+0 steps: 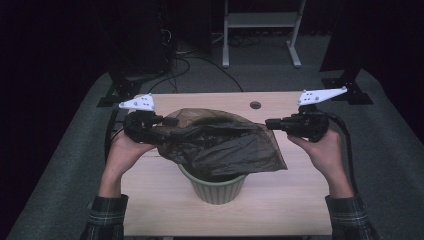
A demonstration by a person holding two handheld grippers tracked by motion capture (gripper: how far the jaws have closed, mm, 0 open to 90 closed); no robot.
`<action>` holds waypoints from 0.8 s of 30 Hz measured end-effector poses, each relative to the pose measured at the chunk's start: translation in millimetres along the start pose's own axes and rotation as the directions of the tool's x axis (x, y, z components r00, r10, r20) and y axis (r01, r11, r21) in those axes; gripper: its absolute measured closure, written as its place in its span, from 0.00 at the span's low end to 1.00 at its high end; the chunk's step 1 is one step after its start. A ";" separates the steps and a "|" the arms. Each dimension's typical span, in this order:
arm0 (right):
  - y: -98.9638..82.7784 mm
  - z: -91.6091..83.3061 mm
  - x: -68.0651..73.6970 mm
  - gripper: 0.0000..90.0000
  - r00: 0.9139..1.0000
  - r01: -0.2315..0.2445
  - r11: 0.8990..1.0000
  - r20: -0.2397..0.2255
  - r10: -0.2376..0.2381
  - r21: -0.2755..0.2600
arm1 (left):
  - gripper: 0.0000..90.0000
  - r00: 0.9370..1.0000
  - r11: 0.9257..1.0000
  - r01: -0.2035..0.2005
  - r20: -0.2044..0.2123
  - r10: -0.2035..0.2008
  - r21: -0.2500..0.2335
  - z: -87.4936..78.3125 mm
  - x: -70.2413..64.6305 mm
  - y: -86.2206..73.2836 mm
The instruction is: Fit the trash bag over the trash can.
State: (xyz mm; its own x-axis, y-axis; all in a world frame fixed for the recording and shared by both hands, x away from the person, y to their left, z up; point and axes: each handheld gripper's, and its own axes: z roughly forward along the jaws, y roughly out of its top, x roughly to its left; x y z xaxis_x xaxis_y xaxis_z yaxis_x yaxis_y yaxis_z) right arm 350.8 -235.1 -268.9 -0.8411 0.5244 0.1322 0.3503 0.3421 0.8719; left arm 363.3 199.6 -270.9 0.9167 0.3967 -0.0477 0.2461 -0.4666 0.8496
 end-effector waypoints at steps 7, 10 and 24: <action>-0.1 1.3 0.4 1.00 1.000 0.000 1.000 -0.003 0.000 0.000 | 0.37 0.998 0.998 -0.033 -0.045 0.036 0.060 13.1 -6.9 0.9; -0.1 0.3 0.3 1.00 1.000 0.000 1.000 -0.002 0.000 -0.001 | 0.45 0.997 0.997 -0.023 -0.067 0.028 0.070 18.0 -2.7 -0.5; -0.9 -1.0 2.7 1.00 0.999 0.003 1.000 -0.035 -0.003 0.000 | 1.00 0.999 0.999 0.031 0.029 -0.031 0.013 -4.4 -3.5 -1.5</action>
State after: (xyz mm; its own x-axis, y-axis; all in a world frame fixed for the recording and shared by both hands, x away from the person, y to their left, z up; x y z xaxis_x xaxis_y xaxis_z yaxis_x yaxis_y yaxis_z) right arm 347.9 -234.8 -268.8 -0.8562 0.4955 0.1460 0.3477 0.3437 0.8724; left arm 358.3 202.3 -269.8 0.9174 0.3878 -0.0895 0.2784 -0.4645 0.8406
